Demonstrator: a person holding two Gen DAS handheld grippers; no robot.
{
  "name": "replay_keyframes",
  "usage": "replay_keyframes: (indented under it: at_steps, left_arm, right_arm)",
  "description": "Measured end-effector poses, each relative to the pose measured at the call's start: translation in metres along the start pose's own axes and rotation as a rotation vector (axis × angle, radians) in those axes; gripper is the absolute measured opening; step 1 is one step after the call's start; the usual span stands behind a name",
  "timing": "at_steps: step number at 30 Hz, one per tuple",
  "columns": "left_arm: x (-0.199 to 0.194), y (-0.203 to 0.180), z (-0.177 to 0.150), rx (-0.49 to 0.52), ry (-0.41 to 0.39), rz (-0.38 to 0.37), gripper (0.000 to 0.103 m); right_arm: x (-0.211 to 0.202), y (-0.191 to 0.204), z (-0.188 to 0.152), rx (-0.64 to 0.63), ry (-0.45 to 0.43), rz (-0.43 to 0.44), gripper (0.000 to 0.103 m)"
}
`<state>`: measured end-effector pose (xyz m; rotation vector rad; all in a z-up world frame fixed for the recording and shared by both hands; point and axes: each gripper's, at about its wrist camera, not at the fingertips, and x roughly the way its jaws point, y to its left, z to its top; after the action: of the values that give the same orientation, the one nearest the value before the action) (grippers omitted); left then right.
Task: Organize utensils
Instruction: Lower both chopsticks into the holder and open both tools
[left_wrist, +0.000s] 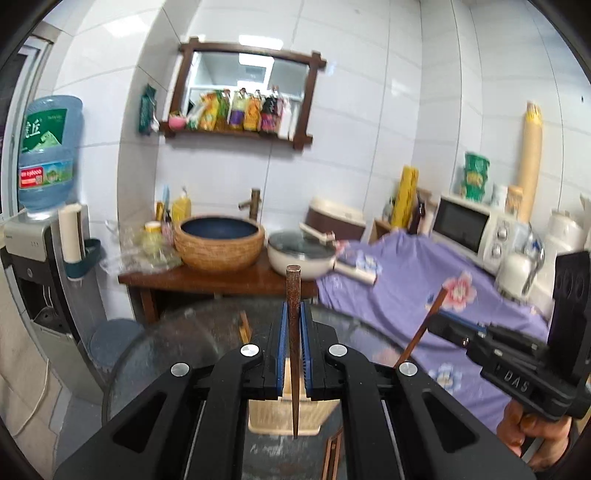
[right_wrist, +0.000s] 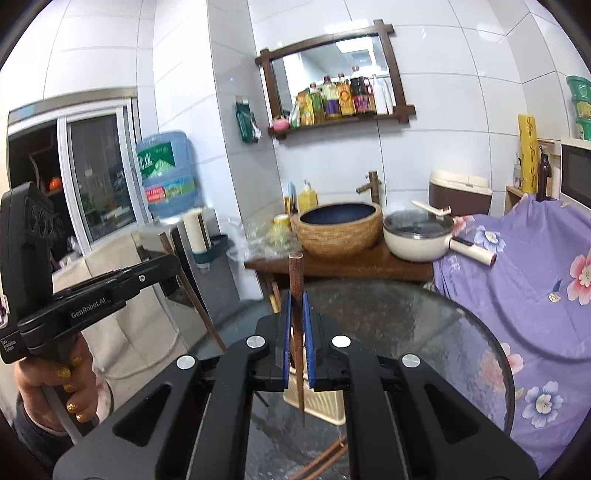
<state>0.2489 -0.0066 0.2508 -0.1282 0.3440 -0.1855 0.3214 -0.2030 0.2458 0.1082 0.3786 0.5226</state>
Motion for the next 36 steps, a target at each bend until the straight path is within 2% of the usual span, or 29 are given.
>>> replay_keyframes:
  at_steps: [6,10,13,21,36]
  left_arm:
    - [0.003,0.008,0.028,-0.065,-0.08,0.041,0.007]
    - [0.016,0.014,0.035,-0.096,-0.135,0.079,0.007]
    - [0.027,0.012,0.027,-0.082,-0.162,0.104,0.007]
    - [0.064,0.022,-0.016,-0.094,-0.068,0.098,0.007]
    - [0.103,0.032,-0.078,-0.098,0.089,0.088,0.007]
  right_arm:
    - [0.0,0.011,0.035,-0.017,-0.093,-0.034,0.007]
    - [0.012,0.013,0.042,-0.022,-0.129,-0.077,0.007]
    - [0.027,0.012,0.036,-0.028,-0.136,-0.119,0.007]
    - [0.07,-0.008,-0.003,0.027,-0.056,-0.153,0.007]
    - [0.106,-0.025,-0.057,0.058,0.039,-0.166,0.007]
